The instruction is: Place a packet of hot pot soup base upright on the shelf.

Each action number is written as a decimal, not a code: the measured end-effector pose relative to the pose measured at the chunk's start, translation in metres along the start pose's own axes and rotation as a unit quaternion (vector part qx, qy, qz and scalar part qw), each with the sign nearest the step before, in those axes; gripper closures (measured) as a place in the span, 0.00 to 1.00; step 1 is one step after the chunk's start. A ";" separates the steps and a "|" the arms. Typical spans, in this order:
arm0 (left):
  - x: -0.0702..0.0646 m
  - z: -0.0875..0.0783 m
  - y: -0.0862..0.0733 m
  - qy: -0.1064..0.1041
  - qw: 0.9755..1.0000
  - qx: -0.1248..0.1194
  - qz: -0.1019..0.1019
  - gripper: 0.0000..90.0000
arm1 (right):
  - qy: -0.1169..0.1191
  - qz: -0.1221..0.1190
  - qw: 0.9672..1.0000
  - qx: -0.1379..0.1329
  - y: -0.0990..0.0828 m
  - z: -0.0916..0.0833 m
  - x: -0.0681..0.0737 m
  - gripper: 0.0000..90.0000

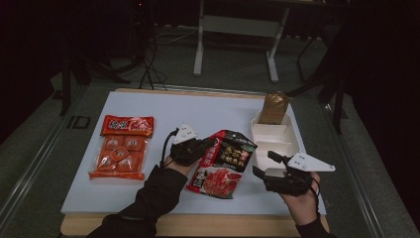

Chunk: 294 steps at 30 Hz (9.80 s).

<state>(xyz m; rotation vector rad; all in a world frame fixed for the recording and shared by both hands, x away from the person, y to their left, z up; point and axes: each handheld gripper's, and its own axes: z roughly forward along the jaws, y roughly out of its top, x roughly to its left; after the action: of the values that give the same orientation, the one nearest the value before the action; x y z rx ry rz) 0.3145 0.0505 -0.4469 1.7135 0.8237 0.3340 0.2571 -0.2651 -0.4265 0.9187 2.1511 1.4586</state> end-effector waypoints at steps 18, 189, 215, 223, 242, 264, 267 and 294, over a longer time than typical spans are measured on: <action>-0.014 -0.004 0.011 -0.097 0.992 -0.078 -0.007 0.98 | 0.022 0.036 0.999 -0.004 0.013 0.005 -0.011 0.60; 0.007 -0.058 -0.095 -0.117 0.990 0.084 0.000 0.01 | -0.079 0.046 0.994 -0.052 0.059 -0.010 -0.172 0.44; 0.009 -0.066 -0.084 -0.107 0.990 0.084 0.019 0.01 | 0.038 0.030 0.998 -0.036 0.029 -0.002 -0.058 0.18; 0.014 -0.079 -0.070 -0.101 0.991 0.080 0.028 0.03 | 0.074 0.017 0.997 -0.030 0.020 0.001 -0.035 0.19; 0.067 -0.132 -0.047 0.011 0.999 0.052 0.009 0.48 | 0.101 -0.009 0.994 -0.044 0.014 -0.006 -0.012 0.19; 0.152 -0.181 -0.058 0.180 0.980 0.078 -0.017 1.00 | 0.118 -0.006 0.992 -0.043 0.003 -0.009 -0.002 0.18; 0.166 -0.182 -0.062 0.199 0.976 0.088 -0.029 1.00 | 0.120 -0.007 0.992 -0.045 0.003 -0.009 -0.001 0.18; 0.250 -0.165 -0.101 0.285 0.940 0.169 -0.083 1.00 | 0.128 0.005 0.991 -0.036 -0.002 -0.006 -0.004 0.18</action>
<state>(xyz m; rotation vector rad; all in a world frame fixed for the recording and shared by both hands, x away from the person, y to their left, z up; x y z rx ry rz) 0.3568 0.3501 -0.5378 1.8681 1.5138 0.6170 0.2550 -0.2724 -0.4257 0.7516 2.2548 1.7297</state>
